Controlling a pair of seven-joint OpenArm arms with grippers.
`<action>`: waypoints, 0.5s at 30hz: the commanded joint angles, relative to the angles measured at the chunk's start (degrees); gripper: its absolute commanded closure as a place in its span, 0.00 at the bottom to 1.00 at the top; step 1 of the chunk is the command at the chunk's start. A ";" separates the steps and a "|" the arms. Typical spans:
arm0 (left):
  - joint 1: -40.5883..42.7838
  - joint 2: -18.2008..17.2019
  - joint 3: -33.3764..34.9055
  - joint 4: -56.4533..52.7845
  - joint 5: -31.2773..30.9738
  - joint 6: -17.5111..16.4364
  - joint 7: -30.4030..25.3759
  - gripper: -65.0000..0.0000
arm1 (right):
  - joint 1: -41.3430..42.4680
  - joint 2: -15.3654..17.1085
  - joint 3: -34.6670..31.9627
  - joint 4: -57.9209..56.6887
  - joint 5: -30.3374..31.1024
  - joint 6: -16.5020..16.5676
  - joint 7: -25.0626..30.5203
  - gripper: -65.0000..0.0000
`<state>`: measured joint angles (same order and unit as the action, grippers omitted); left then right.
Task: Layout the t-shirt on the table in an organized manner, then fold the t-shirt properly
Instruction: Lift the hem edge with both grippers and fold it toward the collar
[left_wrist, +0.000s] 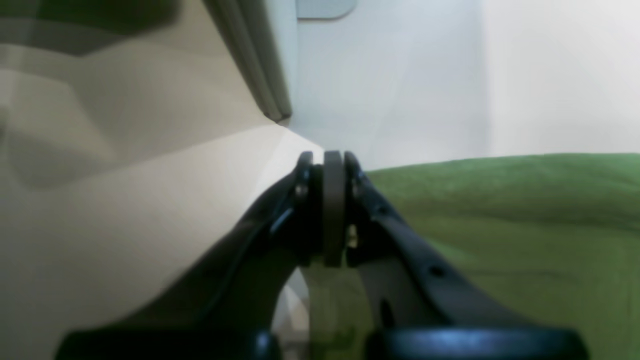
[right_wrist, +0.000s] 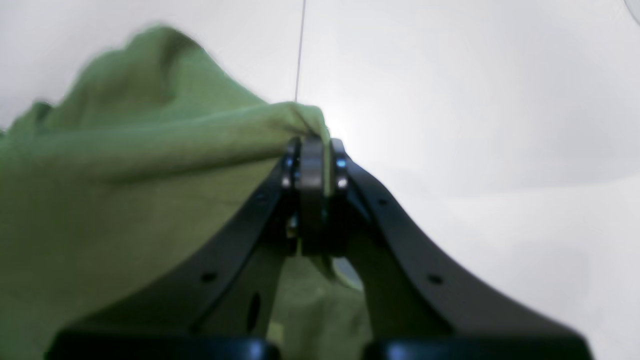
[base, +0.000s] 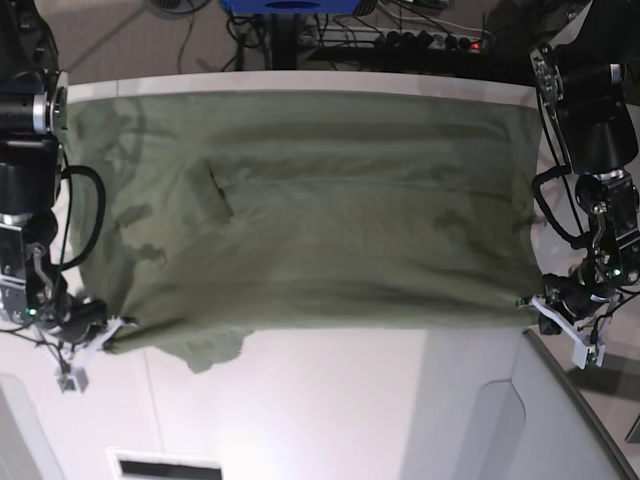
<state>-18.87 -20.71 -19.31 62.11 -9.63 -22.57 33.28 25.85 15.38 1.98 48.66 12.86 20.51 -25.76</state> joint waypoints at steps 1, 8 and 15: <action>-0.95 -1.05 -0.25 1.32 -0.61 0.11 -1.32 1.00 | 2.15 0.67 0.09 -0.27 0.28 1.33 1.27 1.00; 1.86 -0.87 -0.25 1.50 -1.67 0.11 -1.32 1.00 | 4.35 0.76 0.09 -9.94 0.19 3.09 5.14 1.00; 4.24 -2.54 -0.25 2.38 -7.73 0.19 -1.32 1.00 | 5.32 1.37 0.00 -11.17 0.19 8.98 7.60 1.00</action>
<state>-13.56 -22.11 -19.29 63.33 -16.75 -22.55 33.21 29.02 15.94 1.87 36.62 12.56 29.06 -19.77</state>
